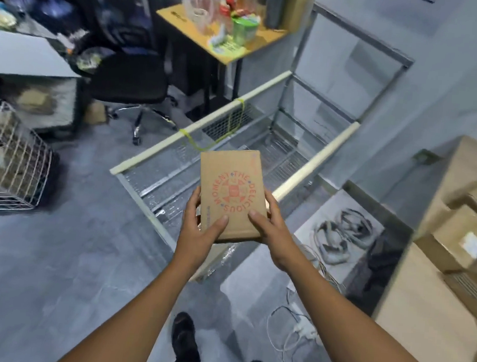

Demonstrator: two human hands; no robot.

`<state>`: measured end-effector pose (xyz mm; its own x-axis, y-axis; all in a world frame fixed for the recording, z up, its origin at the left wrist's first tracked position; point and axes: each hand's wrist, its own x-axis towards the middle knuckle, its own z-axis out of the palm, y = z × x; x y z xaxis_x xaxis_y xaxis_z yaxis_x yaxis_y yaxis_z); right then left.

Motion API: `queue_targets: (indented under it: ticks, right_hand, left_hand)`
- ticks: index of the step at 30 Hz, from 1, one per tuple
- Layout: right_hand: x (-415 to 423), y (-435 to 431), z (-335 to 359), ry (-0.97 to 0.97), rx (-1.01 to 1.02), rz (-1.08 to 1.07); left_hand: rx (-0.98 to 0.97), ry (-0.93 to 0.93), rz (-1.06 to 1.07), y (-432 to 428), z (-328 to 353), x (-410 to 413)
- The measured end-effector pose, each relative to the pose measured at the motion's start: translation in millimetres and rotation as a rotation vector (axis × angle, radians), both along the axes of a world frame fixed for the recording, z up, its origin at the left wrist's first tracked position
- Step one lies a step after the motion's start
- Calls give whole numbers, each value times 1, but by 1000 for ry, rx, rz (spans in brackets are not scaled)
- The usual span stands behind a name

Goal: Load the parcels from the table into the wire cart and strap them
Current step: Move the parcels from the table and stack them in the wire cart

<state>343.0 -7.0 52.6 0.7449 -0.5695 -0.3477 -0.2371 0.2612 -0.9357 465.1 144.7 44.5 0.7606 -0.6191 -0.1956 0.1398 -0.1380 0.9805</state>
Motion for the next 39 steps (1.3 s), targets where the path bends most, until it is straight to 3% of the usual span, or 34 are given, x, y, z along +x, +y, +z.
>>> queue_targets:
  ticks: [7,9,14,18,20,24,29,33,36,39]
  right_hand:
    - [63,-1,17,19,-198,-95]
    - [74,-7,24,20,-286,-85]
    - [84,-32,39,-165,-107,-75]
    - [89,-55,51,-230,-88,-78]
    - [90,-67,56,-201,-110,-37]
    - [88,-88,49,64,-300,74]
    - [87,-104,40,99,-165,268]
    - [86,-114,23,33,-29,297]
    - [90,-112,18,75,-215,211]
    - [99,-103,10,119,-320,199]
  left_hand:
    - [174,-187,32,-16,14,51]
    - [166,-124,23,-31,23,55]
    - [382,-85,22,-68,42,67]
    - [24,305,1,-83,42,65]
    - [-67,430,31,-84,39,63]
    - [-173,522,73,-83,29,59]
    - [-275,598,82,-80,20,58]
    - [-211,487,85,-77,16,61]
    - [-58,216,178,-80,20,63]
    - [73,83,138,-90,22,63]
